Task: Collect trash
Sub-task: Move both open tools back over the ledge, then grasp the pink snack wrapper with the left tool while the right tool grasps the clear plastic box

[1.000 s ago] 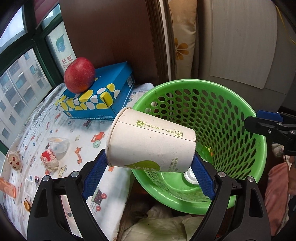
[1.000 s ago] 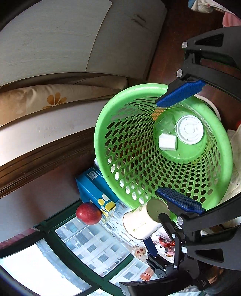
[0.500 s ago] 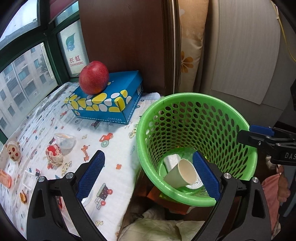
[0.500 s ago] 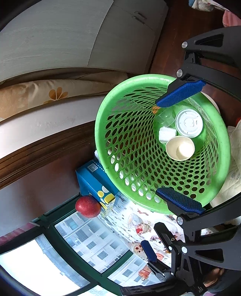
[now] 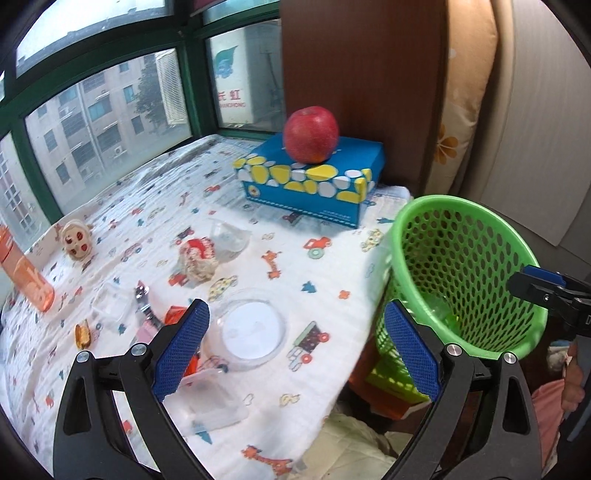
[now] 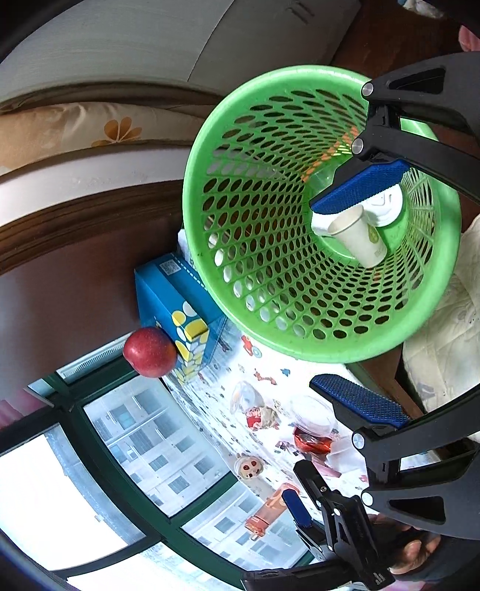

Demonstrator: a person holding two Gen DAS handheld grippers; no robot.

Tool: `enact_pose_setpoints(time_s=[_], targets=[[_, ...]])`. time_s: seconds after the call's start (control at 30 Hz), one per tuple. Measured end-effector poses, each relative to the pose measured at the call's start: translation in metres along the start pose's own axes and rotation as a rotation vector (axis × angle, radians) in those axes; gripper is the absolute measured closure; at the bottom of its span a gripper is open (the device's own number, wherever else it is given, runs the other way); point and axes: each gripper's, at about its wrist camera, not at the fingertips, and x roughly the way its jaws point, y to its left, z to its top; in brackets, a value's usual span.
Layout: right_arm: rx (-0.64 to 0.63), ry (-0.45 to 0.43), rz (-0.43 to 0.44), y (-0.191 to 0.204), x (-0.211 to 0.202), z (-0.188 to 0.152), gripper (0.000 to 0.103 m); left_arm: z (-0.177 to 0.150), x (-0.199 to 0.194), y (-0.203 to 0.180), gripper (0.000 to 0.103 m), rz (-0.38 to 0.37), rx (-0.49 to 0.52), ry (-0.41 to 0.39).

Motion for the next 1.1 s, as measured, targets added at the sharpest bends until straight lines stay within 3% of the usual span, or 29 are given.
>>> enact_pose_setpoints(time_s=[0.47,0.7,0.9,1.1], targets=[[-0.082,0.064,0.092,0.056,0.031,-0.008,0.018,-0.021,0.040,0.147,0.009,0.166,-0.479,0.219],[-0.095,0.092,0.103,0.064,0.040,-0.014,0.018,-0.037,0.068,0.181,0.009,0.109,-0.673,0.298],[-0.104,0.115,0.109,0.069,0.048,-0.018,0.018,-0.045,0.086,0.192,0.010,0.058,-0.764,0.334],[-0.113,0.130,0.115,0.074,0.053,-0.020,0.018,-0.053,0.095,0.195,0.026,0.018,-0.800,0.357]])
